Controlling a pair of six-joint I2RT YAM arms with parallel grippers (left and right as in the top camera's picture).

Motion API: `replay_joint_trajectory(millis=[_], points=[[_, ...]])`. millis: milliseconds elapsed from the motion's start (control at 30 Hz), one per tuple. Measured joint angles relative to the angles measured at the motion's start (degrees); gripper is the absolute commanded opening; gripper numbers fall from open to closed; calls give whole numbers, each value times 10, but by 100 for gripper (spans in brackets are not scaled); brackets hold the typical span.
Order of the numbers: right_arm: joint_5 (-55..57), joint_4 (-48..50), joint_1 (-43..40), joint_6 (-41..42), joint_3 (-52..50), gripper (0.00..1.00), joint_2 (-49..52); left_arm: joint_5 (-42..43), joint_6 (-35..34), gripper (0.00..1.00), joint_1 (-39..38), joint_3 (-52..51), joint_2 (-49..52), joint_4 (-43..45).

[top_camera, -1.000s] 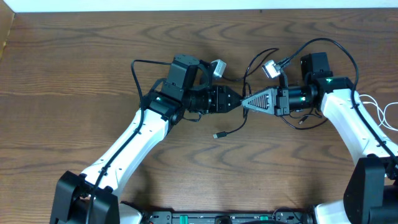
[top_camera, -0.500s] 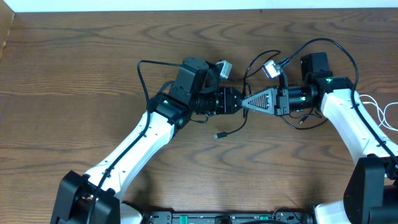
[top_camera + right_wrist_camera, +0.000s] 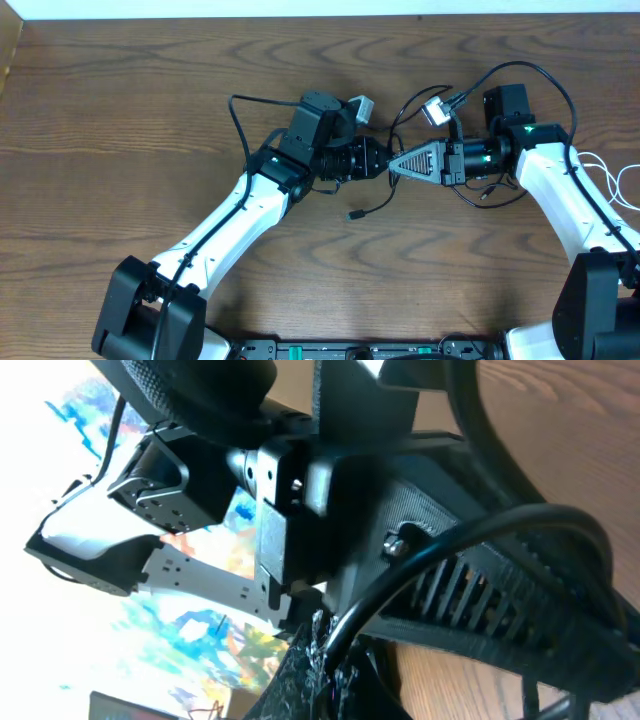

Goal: Untangle cables

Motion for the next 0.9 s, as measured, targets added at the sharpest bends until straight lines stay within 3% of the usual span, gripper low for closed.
replay_joint_trajectory(millis=[367,667,900], points=[[49,-26,0,7,0,1,0,-2,1,7,-1,0,0,-6],[326,-116,-8,47,5,1,-2,-2,16,8,16,0,0,-29],[527,-131,-7,97,7,1,-2,27,18,8,22,0,0,-26]])
